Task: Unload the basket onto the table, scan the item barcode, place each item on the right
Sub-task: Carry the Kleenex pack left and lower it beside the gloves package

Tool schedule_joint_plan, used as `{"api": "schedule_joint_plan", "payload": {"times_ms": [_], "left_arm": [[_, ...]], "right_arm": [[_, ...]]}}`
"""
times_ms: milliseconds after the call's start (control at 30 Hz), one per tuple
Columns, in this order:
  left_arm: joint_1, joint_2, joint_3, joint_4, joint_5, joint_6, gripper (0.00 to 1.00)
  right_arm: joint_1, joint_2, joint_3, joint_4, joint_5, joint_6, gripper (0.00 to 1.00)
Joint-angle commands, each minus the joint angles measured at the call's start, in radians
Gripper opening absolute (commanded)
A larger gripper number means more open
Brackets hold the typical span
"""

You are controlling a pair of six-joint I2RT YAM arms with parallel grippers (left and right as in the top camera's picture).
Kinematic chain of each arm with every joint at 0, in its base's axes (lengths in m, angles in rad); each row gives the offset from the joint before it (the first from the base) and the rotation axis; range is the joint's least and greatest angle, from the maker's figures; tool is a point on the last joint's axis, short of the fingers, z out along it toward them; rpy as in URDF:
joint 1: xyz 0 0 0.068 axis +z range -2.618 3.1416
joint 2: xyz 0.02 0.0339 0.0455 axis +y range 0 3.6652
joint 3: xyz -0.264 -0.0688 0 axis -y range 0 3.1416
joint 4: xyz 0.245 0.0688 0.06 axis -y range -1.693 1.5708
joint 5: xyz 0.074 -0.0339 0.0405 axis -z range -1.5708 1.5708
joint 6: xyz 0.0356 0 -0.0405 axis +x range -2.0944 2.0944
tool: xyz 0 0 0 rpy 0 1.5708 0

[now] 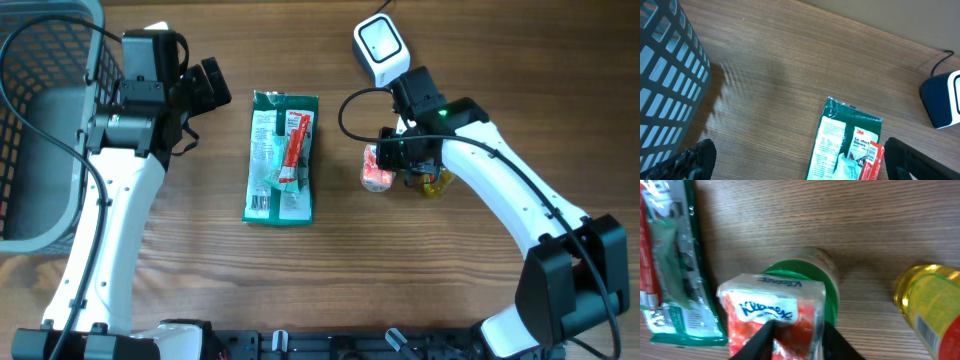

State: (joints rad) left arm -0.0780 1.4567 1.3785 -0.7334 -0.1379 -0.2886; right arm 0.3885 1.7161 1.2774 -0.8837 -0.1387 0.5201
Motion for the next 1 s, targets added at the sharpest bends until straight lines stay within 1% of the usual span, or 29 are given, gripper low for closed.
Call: {"api": "schedule_joint_plan", "payload": {"times_ms": [0, 233, 333, 500, 700, 800, 967], "left_arm": [[0.003, -0.003, 0.012, 0.003, -0.01, 0.023, 1.0], [0.003, -0.003, 0.012, 0.003, -0.01, 0.023, 1.0], [0.003, -0.003, 0.012, 0.003, -0.01, 0.023, 1.0], [0.003, -0.003, 0.012, 0.003, -0.01, 0.023, 1.0], [0.003, -0.003, 0.012, 0.003, -0.01, 0.023, 1.0], [0.003, -0.003, 0.012, 0.003, -0.01, 0.023, 1.0], [0.003, -0.003, 0.012, 0.003, -0.01, 0.023, 1.0]], "right_arm": [[0.007, 0.012, -0.032, 0.001, 0.008, 0.006, 0.04], [0.007, -0.013, 0.038, -0.027, -0.058, 0.002, 0.04], [0.007, -0.035, 0.049, -0.013, -0.17, -0.051, 0.04], [0.011, -0.045, 0.048, -0.01, -0.26, -0.057, 0.04], [0.071, -0.044, 0.048, 0.028, -0.258, -0.044, 0.04], [0.116, -0.044, 0.048, 0.059, -0.235, 0.0, 0.04], [0.228, -0.043, 0.047, 0.089, -0.091, 0.079, 0.04]]}}
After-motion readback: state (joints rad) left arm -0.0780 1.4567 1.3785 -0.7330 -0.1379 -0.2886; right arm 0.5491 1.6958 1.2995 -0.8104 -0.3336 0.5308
